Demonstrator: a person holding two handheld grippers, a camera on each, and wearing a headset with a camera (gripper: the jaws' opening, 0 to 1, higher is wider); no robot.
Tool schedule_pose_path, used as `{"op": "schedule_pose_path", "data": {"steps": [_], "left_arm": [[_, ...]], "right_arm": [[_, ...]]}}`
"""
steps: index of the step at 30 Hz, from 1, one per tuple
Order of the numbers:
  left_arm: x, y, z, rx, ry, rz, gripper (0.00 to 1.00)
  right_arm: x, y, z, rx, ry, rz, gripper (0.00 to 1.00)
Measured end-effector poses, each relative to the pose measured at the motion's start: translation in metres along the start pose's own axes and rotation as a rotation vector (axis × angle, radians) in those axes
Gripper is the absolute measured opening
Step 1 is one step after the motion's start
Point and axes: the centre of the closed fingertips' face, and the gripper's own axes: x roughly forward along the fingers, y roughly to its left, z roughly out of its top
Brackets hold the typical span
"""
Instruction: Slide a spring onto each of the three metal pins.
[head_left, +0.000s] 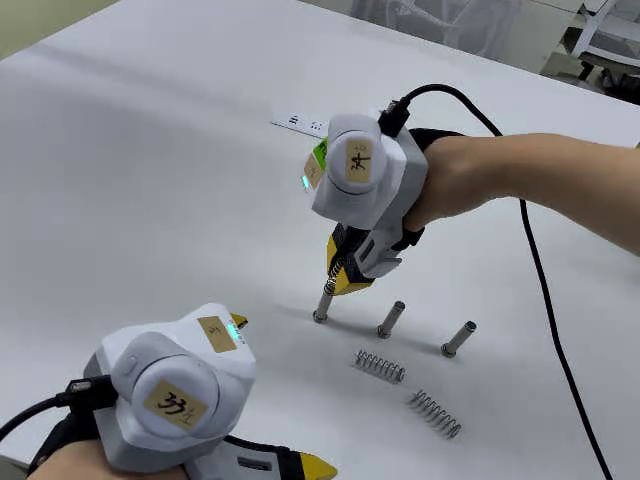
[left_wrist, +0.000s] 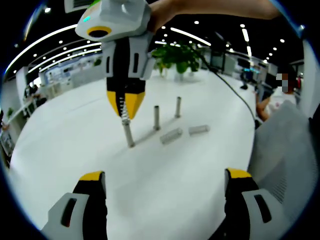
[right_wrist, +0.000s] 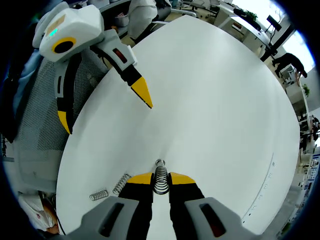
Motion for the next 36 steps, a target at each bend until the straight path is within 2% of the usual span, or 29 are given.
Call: {"op": "schedule_pose_path", "data": {"steps": [3,13,27,36], "left_arm": [[0.000,0.000,-0.001,-0.002,0.006,-0.004,0.96],[-0.001,0.002,0.000,0.004,-0.002,0.010,1.00],[0.000,0.001,-0.005,0.007,0.017,0.004,0.99],[0.001,0.000,-0.007,0.009,0.027,-0.004,0.98]], "right_arm": [[0.003,-0.001,0.000,-0.002,0.006,0.001,0.13],[0.014,-0.001,0.002,-0.024,0.032,0.012,0.13],[0.033,-0.001,-0.002,-0.028,0.069,0.037,0.13],[0.041,0.000,-0.003,-0.022,0.065,0.034,0.13]]}}
